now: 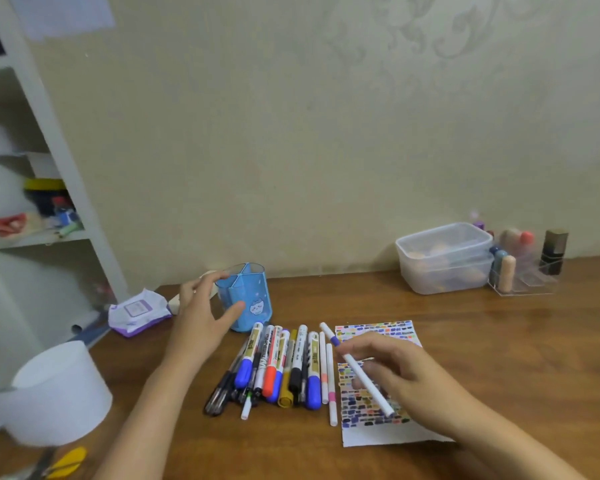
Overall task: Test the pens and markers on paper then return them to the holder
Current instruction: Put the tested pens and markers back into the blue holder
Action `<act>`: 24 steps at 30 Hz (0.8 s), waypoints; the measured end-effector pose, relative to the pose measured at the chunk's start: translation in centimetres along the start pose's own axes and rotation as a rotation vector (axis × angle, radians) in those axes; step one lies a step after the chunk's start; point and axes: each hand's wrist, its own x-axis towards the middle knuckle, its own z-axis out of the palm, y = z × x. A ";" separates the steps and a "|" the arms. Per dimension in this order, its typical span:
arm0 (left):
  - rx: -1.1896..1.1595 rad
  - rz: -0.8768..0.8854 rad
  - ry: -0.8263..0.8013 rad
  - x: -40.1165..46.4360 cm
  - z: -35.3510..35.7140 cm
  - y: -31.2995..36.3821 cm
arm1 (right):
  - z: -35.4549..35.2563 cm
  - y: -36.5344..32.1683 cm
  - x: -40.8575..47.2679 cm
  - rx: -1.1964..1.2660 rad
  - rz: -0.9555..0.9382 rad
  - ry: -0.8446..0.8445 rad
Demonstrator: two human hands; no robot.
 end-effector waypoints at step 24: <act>0.111 -0.126 -0.004 4.8 3.1 -1.7 | -2.5 2.6 0.6 0.075 0.070 0.243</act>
